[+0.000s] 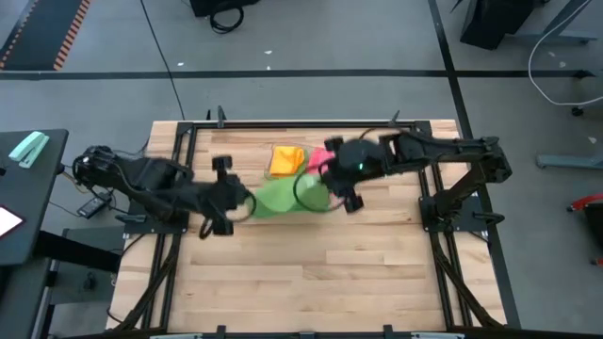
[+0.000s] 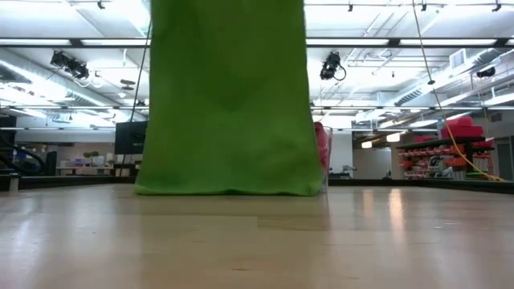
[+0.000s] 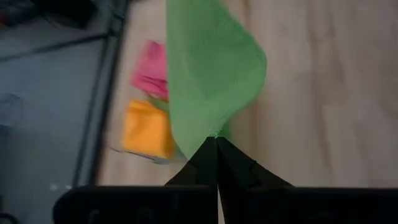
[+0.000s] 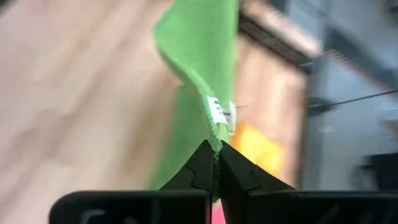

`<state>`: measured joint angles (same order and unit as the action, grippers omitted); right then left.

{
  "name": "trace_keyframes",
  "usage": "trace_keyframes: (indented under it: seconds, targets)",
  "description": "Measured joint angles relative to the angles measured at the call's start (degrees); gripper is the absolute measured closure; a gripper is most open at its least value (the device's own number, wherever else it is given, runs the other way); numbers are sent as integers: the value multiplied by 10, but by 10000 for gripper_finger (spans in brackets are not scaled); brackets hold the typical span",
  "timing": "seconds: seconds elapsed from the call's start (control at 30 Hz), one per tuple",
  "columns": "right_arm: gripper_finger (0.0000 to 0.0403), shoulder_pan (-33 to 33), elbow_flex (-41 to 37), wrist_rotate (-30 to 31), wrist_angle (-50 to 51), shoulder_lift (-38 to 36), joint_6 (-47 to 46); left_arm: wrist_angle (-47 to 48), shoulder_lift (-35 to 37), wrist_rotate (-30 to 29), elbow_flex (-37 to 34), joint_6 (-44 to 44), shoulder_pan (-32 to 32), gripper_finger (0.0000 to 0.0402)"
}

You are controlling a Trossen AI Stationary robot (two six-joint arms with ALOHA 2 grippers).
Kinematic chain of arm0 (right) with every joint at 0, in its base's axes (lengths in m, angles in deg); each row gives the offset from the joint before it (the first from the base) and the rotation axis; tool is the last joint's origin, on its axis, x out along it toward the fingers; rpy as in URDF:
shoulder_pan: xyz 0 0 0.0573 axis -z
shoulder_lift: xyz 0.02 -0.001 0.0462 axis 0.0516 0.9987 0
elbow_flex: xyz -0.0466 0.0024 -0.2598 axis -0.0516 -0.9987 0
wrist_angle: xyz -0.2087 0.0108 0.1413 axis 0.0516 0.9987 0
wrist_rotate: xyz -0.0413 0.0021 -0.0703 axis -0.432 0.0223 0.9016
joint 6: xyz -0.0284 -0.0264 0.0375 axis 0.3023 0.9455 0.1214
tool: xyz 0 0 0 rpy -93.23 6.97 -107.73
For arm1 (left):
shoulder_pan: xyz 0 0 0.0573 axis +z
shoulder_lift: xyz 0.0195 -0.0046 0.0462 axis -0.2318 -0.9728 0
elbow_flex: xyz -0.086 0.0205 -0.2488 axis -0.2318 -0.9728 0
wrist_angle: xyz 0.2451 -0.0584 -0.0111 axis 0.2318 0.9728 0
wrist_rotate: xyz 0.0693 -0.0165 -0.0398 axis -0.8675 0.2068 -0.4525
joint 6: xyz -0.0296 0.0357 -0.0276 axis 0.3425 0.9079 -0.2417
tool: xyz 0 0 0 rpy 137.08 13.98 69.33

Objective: Fold microfiber towels
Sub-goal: Fold the green microfiber cloth

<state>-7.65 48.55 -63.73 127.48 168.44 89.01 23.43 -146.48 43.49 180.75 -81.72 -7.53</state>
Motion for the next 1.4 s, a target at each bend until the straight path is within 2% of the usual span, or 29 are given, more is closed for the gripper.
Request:
trace_keyframes:
  seconds: [0.17,0.43,0.53,0.77,0.87,0.97,1.13,1.4]
  targets:
    - [387,-63,-52,-61,12,1,-79,-29,-17,46,-66,-76,-53,391]
    - [388,-170,-159,-131,-61,1,-171,-206,-72,152,-148,-153,-128,394]
    - [389,-206,-191,-159,-99,1,-209,-244,-109,172,-153,-180,-153,390]
    - [389,-279,-237,-172,-176,1,-289,-361,-183,215,-154,-212,-192,392]
    - [389,-308,-243,-206,-203,1,-308,-425,-199,228,-154,-212,-205,388]
    - [389,-333,-243,-208,-220,0,-309,-449,-203,232,-154,-212,-211,395]
    - [389,-338,-259,-143,-208,0,-304,-417,-204,209,-154,-210,-206,390]
    - [389,-279,-349,-143,-200,1,-337,-399,-217,199,-168,-205,-179,395]
